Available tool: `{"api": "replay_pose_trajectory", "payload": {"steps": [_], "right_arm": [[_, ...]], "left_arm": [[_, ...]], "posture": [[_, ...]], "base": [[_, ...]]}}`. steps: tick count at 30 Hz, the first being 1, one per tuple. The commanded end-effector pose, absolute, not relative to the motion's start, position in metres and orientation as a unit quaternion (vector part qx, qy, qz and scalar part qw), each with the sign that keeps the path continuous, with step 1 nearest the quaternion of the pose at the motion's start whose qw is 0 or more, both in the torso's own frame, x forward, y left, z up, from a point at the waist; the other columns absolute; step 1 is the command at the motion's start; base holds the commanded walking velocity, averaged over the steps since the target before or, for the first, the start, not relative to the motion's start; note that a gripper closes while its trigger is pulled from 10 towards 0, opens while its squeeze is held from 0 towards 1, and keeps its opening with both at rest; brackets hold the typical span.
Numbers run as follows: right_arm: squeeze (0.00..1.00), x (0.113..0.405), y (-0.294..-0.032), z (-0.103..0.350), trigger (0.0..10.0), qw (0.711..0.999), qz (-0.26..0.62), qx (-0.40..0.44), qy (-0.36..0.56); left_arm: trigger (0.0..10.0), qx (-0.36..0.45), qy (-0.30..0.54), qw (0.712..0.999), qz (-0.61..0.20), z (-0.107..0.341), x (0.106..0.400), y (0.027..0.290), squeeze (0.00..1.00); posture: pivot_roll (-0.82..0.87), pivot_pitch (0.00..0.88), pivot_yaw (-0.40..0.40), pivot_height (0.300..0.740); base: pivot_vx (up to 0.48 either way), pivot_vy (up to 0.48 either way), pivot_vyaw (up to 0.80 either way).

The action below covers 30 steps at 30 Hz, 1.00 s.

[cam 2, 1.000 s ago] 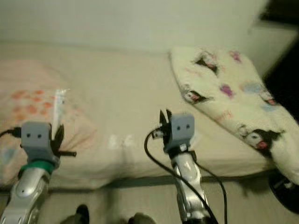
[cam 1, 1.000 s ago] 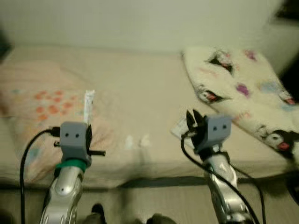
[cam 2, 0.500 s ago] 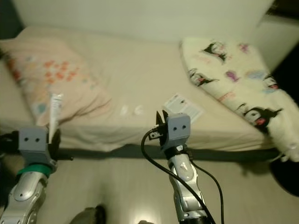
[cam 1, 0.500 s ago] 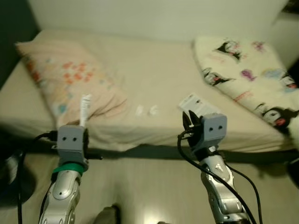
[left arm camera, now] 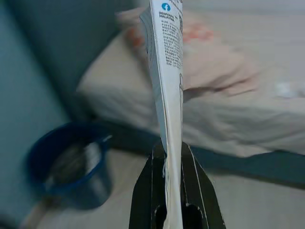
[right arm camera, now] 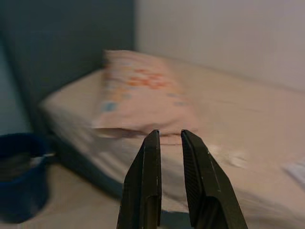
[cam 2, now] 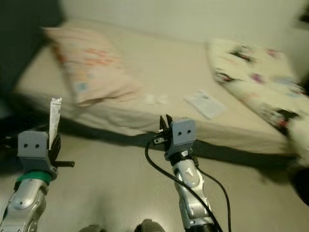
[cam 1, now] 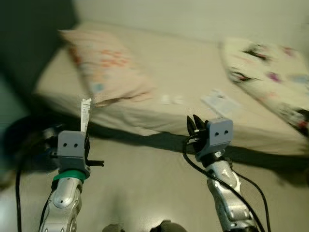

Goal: Clean up the room

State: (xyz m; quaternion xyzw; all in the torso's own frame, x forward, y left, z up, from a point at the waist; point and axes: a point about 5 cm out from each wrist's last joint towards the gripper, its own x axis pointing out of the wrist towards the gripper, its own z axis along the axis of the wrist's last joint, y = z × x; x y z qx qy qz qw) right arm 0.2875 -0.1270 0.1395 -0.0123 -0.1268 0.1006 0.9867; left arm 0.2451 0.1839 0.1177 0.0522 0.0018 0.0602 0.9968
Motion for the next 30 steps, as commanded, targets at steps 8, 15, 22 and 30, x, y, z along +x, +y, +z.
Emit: {"api": "replay_pose_trajectory", "payload": {"steps": [8, 15, 22, 30], "right_arm": [[0.04, 0.285, -0.132, 0.135, 10.0, 0.988, 0.094, -0.007, -0.12], [0.04, 0.285, -0.129, 0.134, 10.0, 0.988, 0.101, -0.003, -0.119], [0.05, 0.284, -0.126, 0.11, 10.0, 0.991, 0.106, 0.004, -0.078], [0.06, 0.286, -0.126, 0.107, 10.0, 0.992, 0.106, 0.008, -0.073]], "left_arm": [[10.0, 0.051, 0.01, 0.998, 0.045, 0.117, 0.245, 0.178, 0.0], [10.0, 0.068, 0.015, 0.997, 0.037, 0.115, 0.246, 0.176, 0.0], [10.0, 0.121, 0.027, 0.992, 0.029, 0.099, 0.245, 0.177, 0.0], [10.0, 0.128, 0.011, 0.991, 0.029, 0.1, 0.251, 0.175, 0.0]], "posture": [[-0.01, 0.079, -0.06, 0.708], [-0.01, 0.078, -0.055, 0.708], [-0.01, 0.073, -0.054, 0.708], [-0.01, 0.068, -0.057, 0.708]], "base": [[0.0, 0.0, 0.79], [0.0, 0.0, 0.79], [0.0, 0.0, 0.78], [0.101, 0.0, 0.77]]}}
